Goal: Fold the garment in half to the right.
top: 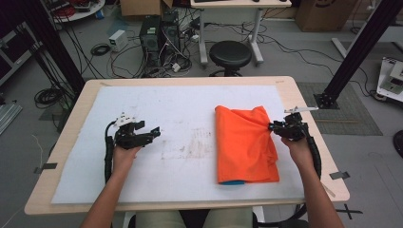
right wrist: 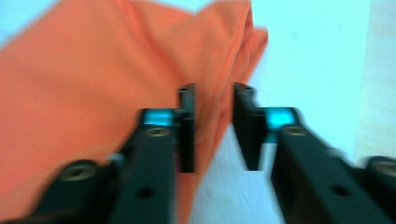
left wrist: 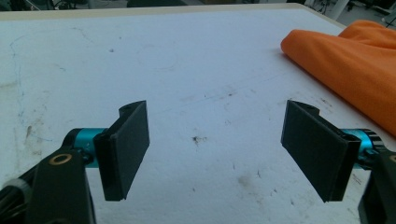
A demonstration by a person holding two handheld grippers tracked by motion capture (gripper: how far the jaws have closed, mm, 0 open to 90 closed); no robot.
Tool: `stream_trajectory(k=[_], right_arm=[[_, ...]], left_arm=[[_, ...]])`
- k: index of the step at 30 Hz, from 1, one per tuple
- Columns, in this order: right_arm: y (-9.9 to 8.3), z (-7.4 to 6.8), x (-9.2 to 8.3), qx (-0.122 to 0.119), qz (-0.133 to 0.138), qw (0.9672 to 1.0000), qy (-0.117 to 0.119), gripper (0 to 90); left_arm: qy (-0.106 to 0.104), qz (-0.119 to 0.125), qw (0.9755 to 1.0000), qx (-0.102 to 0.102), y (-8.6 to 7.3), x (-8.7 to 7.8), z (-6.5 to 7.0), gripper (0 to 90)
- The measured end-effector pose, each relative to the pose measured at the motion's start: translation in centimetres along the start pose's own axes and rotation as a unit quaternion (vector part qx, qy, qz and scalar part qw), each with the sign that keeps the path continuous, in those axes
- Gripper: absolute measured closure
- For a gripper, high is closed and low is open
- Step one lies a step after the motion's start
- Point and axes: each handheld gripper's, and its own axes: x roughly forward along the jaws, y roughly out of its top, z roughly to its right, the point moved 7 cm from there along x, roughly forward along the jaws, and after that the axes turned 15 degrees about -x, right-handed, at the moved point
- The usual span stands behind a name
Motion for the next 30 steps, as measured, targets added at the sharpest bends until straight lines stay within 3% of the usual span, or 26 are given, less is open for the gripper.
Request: stream_trajectory(k=[3,5,10,14,16,18,21,22,23,26,28,30], right_arm=[[1.5,0.7,0.0,0.004,0.032,0.9994,-0.011,57.2],[2.5,1.2,0.3,0.001,0.04,0.999,-0.019,56.9],[4.9,2.4,2.8,0.002,0.041,0.999,-0.015,52.1],[5.9,2.9,4.9,-0.009,0.021,0.9996,-0.017,52.3],[6.1,2.9,5.9,-0.014,0.009,0.9998,-0.013,55.0],[6.1,2.8,6.9,-0.022,-0.004,0.9997,-0.014,59.2],[5.6,2.7,8.0,-0.028,-0.024,0.9993,-0.003,78.4],[5.4,2.7,8.2,-0.038,-0.037,0.9986,-0.008,87.6],[5.3,2.9,8.1,-0.044,-0.044,0.9977,-0.029,88.2],[5.8,3.7,7.4,-0.034,-0.025,0.9962,-0.077,89.0],[6.1,4.3,6.7,-0.033,-0.019,0.9928,-0.114,89.0],[6.1,4.3,6.6,-0.028,-0.019,0.9928,-0.115,88.6]], left_arm=[[0.0,0.002,1.0,0.001,-0.1,-0.2,-0.1,23.6],[0.0,0.004,1.0,0.002,-0.3,-0.3,-0.2,23.6],[-0.002,-0.001,0.9999,0.01,-0.5,-0.7,-0.4,23.6],[-0.019,0.013,0.9989,0.04,-0.3,-1.1,-0.1,23.6],[-0.027,0.023,0.9982,0.048,-0.1,-1.3,0.0,23.6],[-0.034,0.025,0.9982,0.042,0.0,-1.3,-0.3,23.6],[-0.031,0.017,0.9987,0.038,-0.1,-1.4,-1.0,23.6],[-0.029,0.015,0.9987,0.039,-0.1,-1.5,-1.2,23.7],[-0.029,0.012,0.9987,0.039,-0.1,-1.7,-1.3,23.6],[-0.026,0.012,0.9989,0.037,-0.1,-2.0,-1.7,23.6],[-0.025,0.015,0.9989,0.036,0.0,-2.2,-1.7,23.6],[-0.025,0.016,0.9988,0.038,0.0,-2.2,-1.6,23.6]])
